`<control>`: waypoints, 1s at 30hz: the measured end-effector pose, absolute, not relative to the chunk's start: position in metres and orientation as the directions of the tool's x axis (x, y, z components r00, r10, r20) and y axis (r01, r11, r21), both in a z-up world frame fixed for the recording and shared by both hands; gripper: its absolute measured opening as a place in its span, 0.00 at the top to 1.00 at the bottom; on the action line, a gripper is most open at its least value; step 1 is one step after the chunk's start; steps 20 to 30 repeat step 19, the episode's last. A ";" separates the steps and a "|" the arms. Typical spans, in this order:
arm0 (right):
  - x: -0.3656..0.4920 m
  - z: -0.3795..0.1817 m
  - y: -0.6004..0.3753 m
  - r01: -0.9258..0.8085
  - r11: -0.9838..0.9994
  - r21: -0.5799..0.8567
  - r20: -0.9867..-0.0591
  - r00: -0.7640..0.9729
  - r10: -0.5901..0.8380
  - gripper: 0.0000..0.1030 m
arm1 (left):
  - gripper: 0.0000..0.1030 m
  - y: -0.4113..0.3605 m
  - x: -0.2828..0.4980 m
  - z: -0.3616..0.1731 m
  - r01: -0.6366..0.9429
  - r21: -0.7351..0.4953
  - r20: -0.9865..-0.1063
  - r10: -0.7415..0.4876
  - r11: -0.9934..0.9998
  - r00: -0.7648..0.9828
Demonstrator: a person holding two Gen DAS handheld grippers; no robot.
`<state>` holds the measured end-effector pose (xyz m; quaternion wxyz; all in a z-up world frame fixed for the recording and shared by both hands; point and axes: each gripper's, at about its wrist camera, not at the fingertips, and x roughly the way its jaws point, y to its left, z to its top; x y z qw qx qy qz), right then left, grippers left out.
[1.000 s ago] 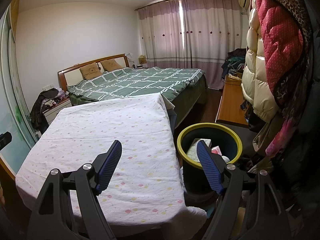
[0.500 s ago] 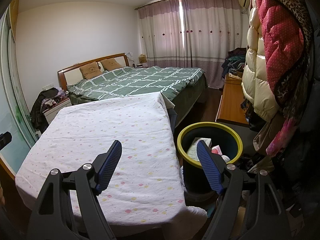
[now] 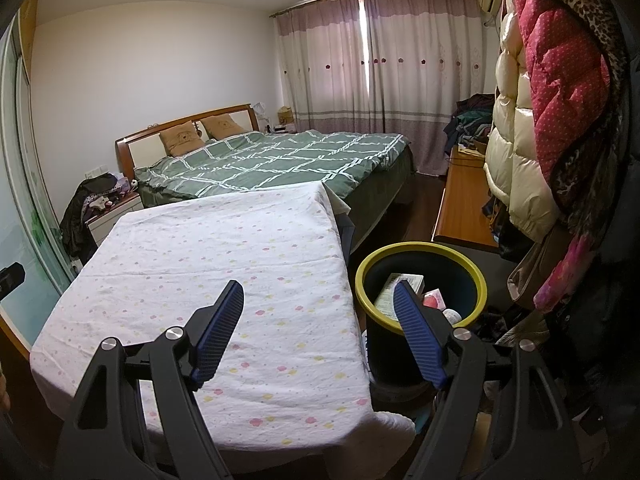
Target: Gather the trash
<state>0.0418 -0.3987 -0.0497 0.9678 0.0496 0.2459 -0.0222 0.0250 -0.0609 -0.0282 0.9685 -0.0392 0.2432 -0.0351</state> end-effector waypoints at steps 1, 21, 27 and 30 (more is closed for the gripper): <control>0.042 -0.049 -0.399 0.068 0.994 0.086 -0.479 0.878 -0.018 0.29 | 0.05 -0.062 0.025 -0.029 0.049 -0.094 -0.471 -0.088 0.994 0.878; 0.123 -0.054 -0.381 -0.038 0.992 0.117 -0.550 0.830 0.096 0.24 | 0.05 -0.043 0.114 -0.064 -0.027 -0.025 -0.567 0.008 0.999 0.823; 0.123 -0.054 -0.381 -0.038 0.992 0.117 -0.550 0.830 0.096 0.24 | 0.05 -0.043 0.114 -0.064 -0.027 -0.025 -0.567 0.008 0.999 0.823; 0.123 -0.054 -0.381 -0.038 0.992 0.117 -0.550 0.830 0.096 0.24 | 0.05 -0.043 0.114 -0.064 -0.027 -0.025 -0.567 0.008 0.999 0.823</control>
